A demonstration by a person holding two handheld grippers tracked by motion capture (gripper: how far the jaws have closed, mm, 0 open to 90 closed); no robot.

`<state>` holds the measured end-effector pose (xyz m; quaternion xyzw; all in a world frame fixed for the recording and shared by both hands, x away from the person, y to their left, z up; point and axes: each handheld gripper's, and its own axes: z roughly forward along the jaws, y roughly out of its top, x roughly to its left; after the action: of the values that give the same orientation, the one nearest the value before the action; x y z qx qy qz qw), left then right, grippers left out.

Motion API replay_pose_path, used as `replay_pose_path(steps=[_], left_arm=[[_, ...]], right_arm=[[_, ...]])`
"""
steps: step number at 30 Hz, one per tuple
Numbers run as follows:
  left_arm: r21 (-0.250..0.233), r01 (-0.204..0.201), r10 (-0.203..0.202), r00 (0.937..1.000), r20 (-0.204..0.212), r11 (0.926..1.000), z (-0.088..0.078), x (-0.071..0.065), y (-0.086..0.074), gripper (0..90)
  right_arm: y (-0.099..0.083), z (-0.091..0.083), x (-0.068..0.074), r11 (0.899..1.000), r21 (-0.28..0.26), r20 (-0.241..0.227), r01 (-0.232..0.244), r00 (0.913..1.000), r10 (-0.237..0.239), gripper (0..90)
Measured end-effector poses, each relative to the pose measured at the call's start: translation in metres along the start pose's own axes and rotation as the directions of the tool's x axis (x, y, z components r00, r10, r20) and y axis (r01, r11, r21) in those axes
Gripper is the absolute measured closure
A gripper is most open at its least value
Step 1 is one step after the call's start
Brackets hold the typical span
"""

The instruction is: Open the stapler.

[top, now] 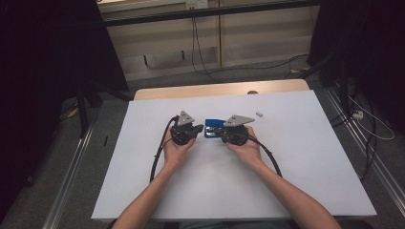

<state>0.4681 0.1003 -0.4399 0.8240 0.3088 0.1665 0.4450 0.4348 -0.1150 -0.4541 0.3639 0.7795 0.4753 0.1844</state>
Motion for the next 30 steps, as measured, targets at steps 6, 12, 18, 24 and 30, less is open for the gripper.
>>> replay_pose_path(steps=[6, 12, 18, 24, 30], left_arm=[[0.001, 0.014, -0.014, 0.9999, 0.001, 0.9999, 0.003, 0.002, 0.001, 90.0], [0.004, 0.018, -0.018, 0.9998, -0.001, 0.9998, 0.006, 0.001, 0.001, 90.0], [0.011, 0.023, -0.023, 0.9997, -0.009, 0.9997, 0.011, 0.004, 0.001, 90.0], [0.019, 0.003, -0.003, 0.9999, -0.013, 0.9998, 0.014, 0.002, 0.002, 90.0], [0.019, 0.005, -0.005, 0.9999, -0.015, 0.9998, 0.014, 0.001, 0.002, 90.0]], right_arm=[[0.002, 0.005, -0.003, 0.999, 0.048, 0.025, -0.014, 0.9996, 0.013, 90.0], [0.003, 0.008, -0.004, 0.997, 0.077, 0.035, -0.017, 0.9993, 0.014, 90.0], [0.003, 0.009, -0.005, 0.997, 0.078, 0.045, -0.023, 0.9988, 0.02, 90.0], [0.004, 0.01, -0.006, 0.997, 0.081, 0.043, -0.017, 0.999, 0.013, 90.0], [0.004, 0.011, -0.005, 0.997, 0.083, 0.043, -0.011, 0.999, 0.008, 90.0]])
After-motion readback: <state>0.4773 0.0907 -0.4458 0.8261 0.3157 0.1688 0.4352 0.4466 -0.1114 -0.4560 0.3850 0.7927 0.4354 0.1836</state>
